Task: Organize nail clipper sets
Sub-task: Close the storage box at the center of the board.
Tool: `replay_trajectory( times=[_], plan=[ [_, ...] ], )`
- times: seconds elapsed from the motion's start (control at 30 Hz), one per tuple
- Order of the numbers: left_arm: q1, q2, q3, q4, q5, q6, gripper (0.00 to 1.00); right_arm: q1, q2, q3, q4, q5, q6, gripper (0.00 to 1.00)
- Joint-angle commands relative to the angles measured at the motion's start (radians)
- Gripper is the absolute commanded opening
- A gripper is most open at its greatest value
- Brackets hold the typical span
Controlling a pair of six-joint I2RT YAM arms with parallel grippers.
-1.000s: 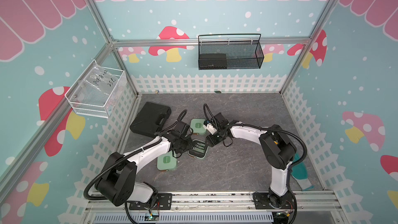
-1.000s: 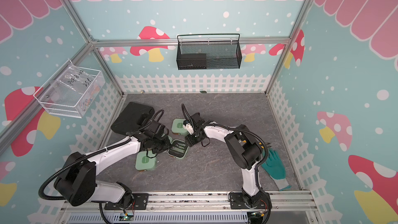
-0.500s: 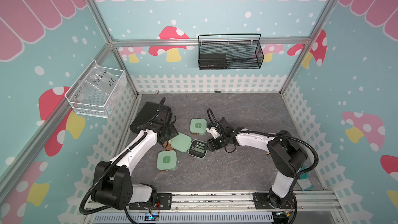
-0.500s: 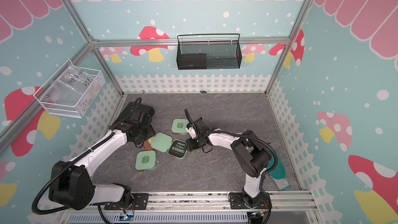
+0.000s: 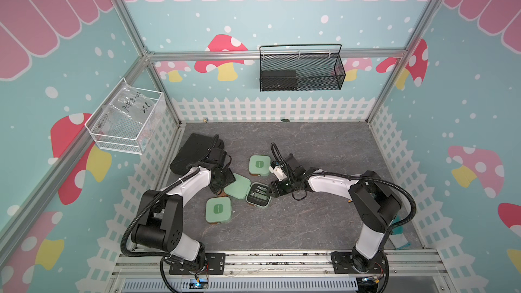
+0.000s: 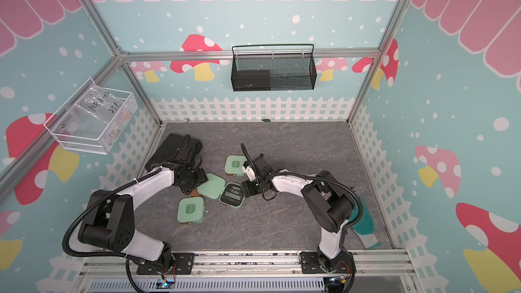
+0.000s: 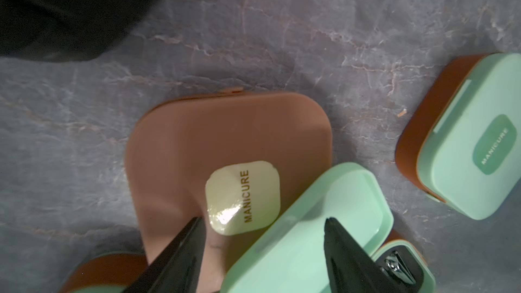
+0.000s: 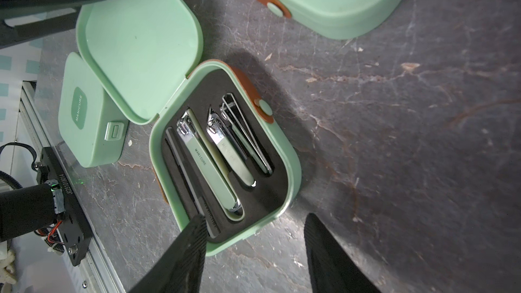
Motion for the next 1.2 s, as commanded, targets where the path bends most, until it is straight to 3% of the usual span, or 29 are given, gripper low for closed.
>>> replay_trajectory(
  times=[0.0, 0.27, 0.6, 0.93, 1.17],
  plan=[
    [0.003, 0.020, -0.034, 0.041, 0.053, 0.018, 0.70, 0.008, 0.025, -0.022, 0.017, -0.002, 0.032, 0.57],
    [-0.002, -0.031, -0.083, 0.069, 0.197, 0.033, 0.68, 0.017, 0.021, -0.054, 0.034, -0.016, 0.061, 0.53],
    [-0.033, -0.197, -0.128, 0.087, 0.307, 0.010, 0.68, 0.018, 0.045, -0.061, 0.072, -0.044, 0.074, 0.41],
    [-0.168, -0.236, -0.071, 0.110, 0.320, -0.036, 0.68, 0.018, 0.071, -0.004, 0.095, -0.083, 0.064, 0.44],
    [-0.291, -0.208, -0.030, 0.152, 0.305, -0.088, 0.68, 0.017, 0.053, 0.002, 0.076, -0.035, 0.047, 0.52]
  ],
)
